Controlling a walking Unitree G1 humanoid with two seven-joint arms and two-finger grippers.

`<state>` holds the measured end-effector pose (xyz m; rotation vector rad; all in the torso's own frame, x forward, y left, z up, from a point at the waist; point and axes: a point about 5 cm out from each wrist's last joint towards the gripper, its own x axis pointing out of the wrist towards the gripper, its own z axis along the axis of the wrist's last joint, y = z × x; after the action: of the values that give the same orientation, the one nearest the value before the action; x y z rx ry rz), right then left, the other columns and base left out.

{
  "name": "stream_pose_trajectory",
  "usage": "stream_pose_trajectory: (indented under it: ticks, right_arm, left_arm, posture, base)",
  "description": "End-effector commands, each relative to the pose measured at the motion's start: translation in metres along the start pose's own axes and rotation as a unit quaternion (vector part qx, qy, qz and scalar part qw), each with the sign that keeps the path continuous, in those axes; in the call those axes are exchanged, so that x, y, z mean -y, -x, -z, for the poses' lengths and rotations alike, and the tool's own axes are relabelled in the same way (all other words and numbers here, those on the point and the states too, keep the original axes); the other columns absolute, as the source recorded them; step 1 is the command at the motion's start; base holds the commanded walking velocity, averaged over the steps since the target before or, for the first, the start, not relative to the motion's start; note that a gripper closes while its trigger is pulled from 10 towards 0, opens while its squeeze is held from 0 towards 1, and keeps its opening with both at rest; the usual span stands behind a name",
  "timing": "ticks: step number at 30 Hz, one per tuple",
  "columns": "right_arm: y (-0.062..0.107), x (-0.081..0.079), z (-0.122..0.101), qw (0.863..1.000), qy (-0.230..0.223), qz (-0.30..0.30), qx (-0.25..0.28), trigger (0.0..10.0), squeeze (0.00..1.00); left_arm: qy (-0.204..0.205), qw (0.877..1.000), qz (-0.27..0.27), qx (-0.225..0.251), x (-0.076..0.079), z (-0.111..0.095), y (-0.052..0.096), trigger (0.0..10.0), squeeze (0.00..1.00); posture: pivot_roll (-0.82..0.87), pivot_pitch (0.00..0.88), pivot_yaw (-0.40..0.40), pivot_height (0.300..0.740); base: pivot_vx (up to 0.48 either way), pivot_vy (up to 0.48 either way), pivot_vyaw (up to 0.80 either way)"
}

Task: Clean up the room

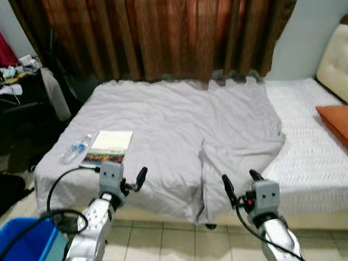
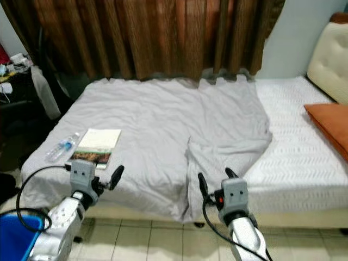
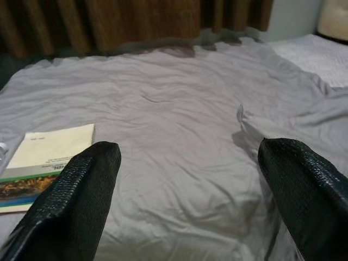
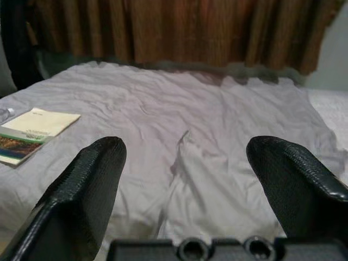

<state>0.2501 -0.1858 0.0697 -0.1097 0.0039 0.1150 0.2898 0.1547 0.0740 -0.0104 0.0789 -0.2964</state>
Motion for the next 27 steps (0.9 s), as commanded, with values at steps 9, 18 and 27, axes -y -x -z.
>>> stream_pose_trajectory:
  ticks: [9, 18, 27]
  right_arm:
    - [-0.003, 0.0, -0.001, 1.0, -0.001, -0.003, 0.004, 10.0, 0.0]
    - [-0.004, -0.003, 0.002, 0.998, -0.065, -0.007, -0.007, 10.0, 0.0]
    - [0.004, -0.003, -0.002, 0.989, -0.14, -0.033, -0.02, 10.0, 0.0]
  left_arm:
    - [-0.033, 0.999, -0.011, 0.004, 0.002, -0.002, -0.001, 10.0, 0.0]
    - [-0.02, 0.999, -0.037, 0.017, -0.002, -0.007, -0.003, 10.0, 0.0]
    - [0.003, 0.998, -0.069, 0.008, 0.001, 0.0, 0.034, 10.0, 0.0]
  posture:
    - [-0.1, 0.0, 0.044, 0.74]
    - [-0.09, 0.0, 0.042, 0.74]
    - [-0.06, 0.0, 0.03, 0.74]
  base:
    - [0.0, 0.48, -0.27]
    - [0.164, 0.188, 0.0]
    - [0.412, 0.243, 0.0]
